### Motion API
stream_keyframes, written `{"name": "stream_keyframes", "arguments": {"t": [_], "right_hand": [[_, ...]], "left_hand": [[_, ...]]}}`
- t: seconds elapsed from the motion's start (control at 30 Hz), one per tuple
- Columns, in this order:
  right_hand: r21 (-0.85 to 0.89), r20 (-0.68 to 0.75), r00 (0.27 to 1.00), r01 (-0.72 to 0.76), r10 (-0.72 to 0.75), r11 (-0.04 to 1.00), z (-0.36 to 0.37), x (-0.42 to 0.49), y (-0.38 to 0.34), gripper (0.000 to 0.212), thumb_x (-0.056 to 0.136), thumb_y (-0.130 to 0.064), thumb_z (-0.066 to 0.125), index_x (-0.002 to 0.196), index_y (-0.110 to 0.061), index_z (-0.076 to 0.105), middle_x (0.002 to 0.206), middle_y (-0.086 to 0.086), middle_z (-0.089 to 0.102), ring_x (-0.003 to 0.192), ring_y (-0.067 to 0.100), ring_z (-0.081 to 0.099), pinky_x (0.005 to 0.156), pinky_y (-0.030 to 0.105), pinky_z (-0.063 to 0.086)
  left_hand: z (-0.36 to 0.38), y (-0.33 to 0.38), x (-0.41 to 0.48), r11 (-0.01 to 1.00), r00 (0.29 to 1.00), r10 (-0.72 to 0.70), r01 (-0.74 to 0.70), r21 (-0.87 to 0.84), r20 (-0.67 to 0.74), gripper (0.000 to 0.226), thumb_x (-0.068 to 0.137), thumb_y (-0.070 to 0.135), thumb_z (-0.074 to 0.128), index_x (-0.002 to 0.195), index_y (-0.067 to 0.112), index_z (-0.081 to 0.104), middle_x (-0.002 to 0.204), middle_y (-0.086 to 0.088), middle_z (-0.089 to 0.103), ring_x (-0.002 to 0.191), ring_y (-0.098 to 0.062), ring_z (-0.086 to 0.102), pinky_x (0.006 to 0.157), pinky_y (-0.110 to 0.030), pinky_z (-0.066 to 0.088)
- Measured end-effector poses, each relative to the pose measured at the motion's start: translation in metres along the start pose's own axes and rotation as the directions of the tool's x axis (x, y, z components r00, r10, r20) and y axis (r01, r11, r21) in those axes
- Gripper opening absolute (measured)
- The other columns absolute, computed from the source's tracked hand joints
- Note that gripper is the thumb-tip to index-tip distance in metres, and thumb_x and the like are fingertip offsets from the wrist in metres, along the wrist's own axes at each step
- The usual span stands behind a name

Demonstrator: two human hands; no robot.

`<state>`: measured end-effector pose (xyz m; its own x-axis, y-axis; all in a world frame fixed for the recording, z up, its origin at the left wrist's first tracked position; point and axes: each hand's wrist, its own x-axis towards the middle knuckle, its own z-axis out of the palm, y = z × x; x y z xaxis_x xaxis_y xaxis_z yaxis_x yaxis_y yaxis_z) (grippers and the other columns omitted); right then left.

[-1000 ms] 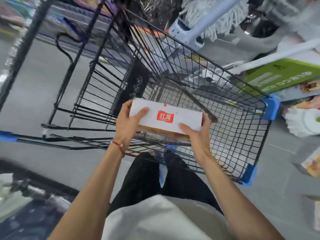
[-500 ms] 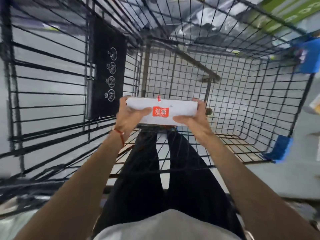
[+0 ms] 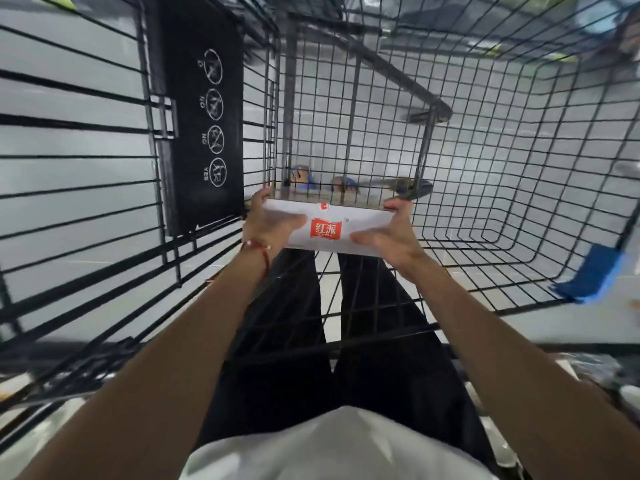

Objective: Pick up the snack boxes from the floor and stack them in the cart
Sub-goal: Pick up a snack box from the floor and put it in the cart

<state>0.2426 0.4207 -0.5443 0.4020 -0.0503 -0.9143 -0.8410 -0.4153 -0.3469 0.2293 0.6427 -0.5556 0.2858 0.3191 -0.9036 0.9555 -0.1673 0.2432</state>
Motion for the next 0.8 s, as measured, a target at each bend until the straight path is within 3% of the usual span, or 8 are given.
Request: {"name": "stream_keyframes", "arguments": {"t": [0.1,0.23,0.3,0.47,0.67,0.8], "right_hand": [[-0.030,0.002,1.000,0.012,-0.012,0.999,0.004,0.000,0.000,0.083,0.079,0.006,0.084,0.134,-0.015,0.025,0.132,0.012,0.051,0.114,0.019,0.059,0.073,0.014,0.057],[-0.087,-0.006,1.000,0.017,-0.017,0.996,0.002,0.000,-0.001,0.076,0.080,0.001,0.086,0.131,-0.016,0.033,0.132,0.009,0.052,0.124,0.029,0.059,0.102,0.040,0.058],[-0.106,-0.025,1.000,0.013,-0.016,0.994,-0.002,-0.001,-0.002,0.072,0.081,-0.004,0.087,0.130,-0.020,0.036,0.130,0.008,0.054,0.122,0.030,0.060,0.105,0.045,0.056],[-0.178,-0.086,0.996,0.016,-0.032,0.984,0.001,-0.006,-0.003,0.068,0.084,-0.011,0.085,0.136,-0.022,0.042,0.132,0.011,0.059,0.119,0.030,0.062,0.104,0.043,0.056],[-0.061,-0.085,0.996,0.006,-0.012,0.998,0.008,-0.019,-0.007,0.079,0.091,-0.008,0.075,0.156,-0.027,0.035,0.150,0.010,0.049,0.134,0.033,0.052,0.114,0.051,0.048],[-0.030,-0.091,0.996,0.023,-0.026,0.999,0.005,-0.039,-0.006,0.067,0.098,-0.014,0.069,0.157,-0.024,0.039,0.152,0.011,0.047,0.134,0.035,0.053,0.105,0.043,0.053]], "left_hand": [[-0.003,-0.003,-0.003,0.999,1.000,0.003,-0.003,0.035,0.006,0.089,0.071,0.032,0.085,0.147,0.028,0.041,0.143,-0.007,0.054,0.125,-0.032,0.057,0.105,-0.046,0.050],[-0.007,-0.002,-0.005,0.994,1.000,-0.012,0.011,0.104,0.012,0.080,0.082,0.034,0.078,0.151,0.031,0.036,0.148,-0.005,0.050,0.130,-0.031,0.053,0.105,-0.038,0.047],[-0.008,-0.002,-0.006,0.995,0.999,-0.029,0.027,0.093,0.018,0.076,0.086,0.034,0.073,0.152,0.032,0.036,0.149,-0.005,0.050,0.130,-0.031,0.052,0.099,-0.036,0.045],[-0.009,-0.009,-0.012,0.993,0.999,-0.011,0.006,0.119,0.044,0.071,0.089,0.037,0.069,0.151,0.028,0.035,0.147,-0.008,0.051,0.124,-0.035,0.055,0.097,-0.041,0.049],[-0.015,-0.004,-0.009,0.991,0.995,-0.038,0.025,0.130,0.096,0.076,0.090,0.028,0.068,0.156,0.020,0.029,0.153,-0.010,0.045,0.134,-0.034,0.049,0.110,-0.041,0.043],[-0.018,-0.002,-0.024,0.991,0.997,-0.023,0.013,0.135,0.071,0.076,0.091,0.022,0.065,0.157,0.018,0.028,0.153,-0.011,0.046,0.136,-0.034,0.048,0.113,-0.042,0.041]]}}
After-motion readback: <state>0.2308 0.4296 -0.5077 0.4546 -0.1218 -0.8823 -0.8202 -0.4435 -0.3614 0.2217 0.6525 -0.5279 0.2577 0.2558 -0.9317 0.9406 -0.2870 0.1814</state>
